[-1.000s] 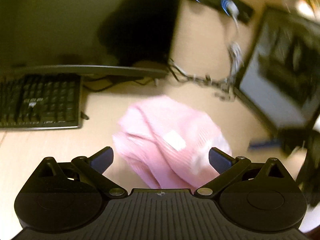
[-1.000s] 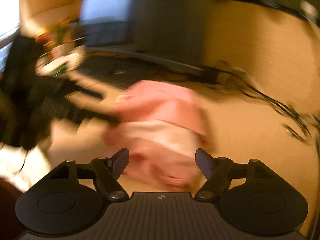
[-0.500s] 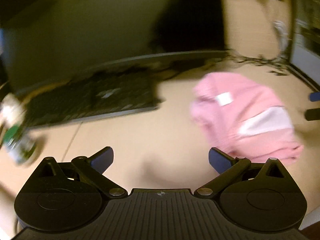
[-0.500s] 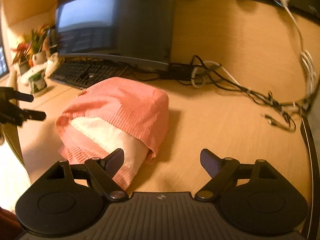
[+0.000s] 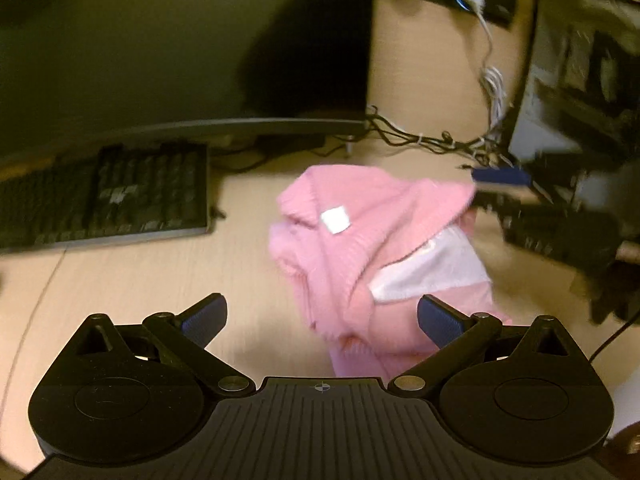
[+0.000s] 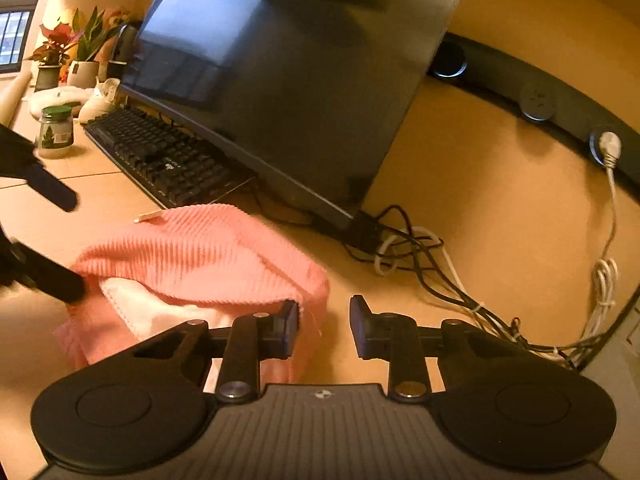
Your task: Fold clothes
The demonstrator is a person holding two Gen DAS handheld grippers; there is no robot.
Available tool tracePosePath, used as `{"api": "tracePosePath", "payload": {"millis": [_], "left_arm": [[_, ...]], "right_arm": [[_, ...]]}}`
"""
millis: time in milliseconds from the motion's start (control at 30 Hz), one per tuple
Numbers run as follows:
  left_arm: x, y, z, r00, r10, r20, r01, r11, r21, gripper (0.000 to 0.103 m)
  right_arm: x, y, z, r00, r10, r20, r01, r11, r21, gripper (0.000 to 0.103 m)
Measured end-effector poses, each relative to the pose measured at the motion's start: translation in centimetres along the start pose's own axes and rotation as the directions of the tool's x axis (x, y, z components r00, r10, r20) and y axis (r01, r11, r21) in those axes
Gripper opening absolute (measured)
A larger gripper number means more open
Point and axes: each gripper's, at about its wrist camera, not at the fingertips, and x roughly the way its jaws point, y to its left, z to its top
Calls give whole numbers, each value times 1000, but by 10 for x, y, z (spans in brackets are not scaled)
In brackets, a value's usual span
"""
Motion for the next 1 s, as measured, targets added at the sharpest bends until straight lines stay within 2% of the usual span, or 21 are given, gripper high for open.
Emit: {"api": "tracePosePath", "payload": {"millis": [100, 167, 200, 233, 300, 367, 467, 567, 633, 667, 733, 800, 833, 867, 933, 1000], "left_arm": [[17, -5, 1, 1000, 23, -9, -23, 999, 38, 103], [27, -5, 1, 999, 28, -16, -27, 998, 50, 103], [30, -5, 0, 999, 30, -21, -29, 998, 55, 103], [32, -4, 0, 999, 32, -24, -31, 998, 58, 103], [33, -1, 0, 999, 40, -23, -39, 997, 60, 103], [31, 6, 0, 999, 48, -18, -47, 998, 41, 103], [26, 19, 0, 997, 74, -19, -74, 997, 5, 103], [15, 36, -4, 994, 106, -33, -108, 993, -45, 103], [6, 46, -9, 992, 119, -49, -122, 990, -77, 103], [2, 50, -11, 991, 122, -61, -127, 988, -91, 103], [-6, 55, -15, 984, 152, -90, -161, 981, -105, 103], [-16, 57, -10, 987, 136, -91, -148, 977, -152, 103], [-21, 58, -8, 988, 127, -91, -141, 974, -176, 103], [-26, 59, -1, 993, 93, -78, -107, 973, -202, 103], [-35, 57, 18, 1000, -12, -22, 7, 973, -232, 103], [-39, 54, 39, 991, -130, 40, 136, 962, -235, 103]], "right_arm": [[11, 6, 2, 999, 42, 0, -42, 999, 23, 27], [10, 4, 8, 997, 67, 35, -70, 995, 75, 27], [5, -1, 13, 995, 78, 68, -86, 989, 123, 22], [-1, -7, 19, 991, 91, 102, -107, 980, 166, 13], [-15, -15, 31, 981, 121, 154, -152, 966, 209, 9], [-20, -18, 34, 971, 193, 140, -221, 950, 220, 9], [-20, -2, 17, 940, 338, 51, -341, 918, 202, 10], [-21, 24, -8, 889, 455, -56, -444, 885, 139, 10], [-28, 30, -20, 863, 499, -79, -487, 863, 134, 14], [-32, 27, -23, 861, 503, -76, -489, 859, 151, 17], [-41, 13, -25, 870, 490, -62, -470, 859, 204, 41], [-50, -1, -27, 878, 476, -48, -450, 856, 256, 54], [-53, -11, -28, 887, 460, -43, -430, 856, 288, 56], [-53, -23, -28, 898, 439, -42, -403, 856, 322, 57], [-49, -40, -29, 920, 389, -50, -340, 855, 391, 64], [-39, -53, -31, 937, 344, -57, -278, 836, 473, 68]]}}
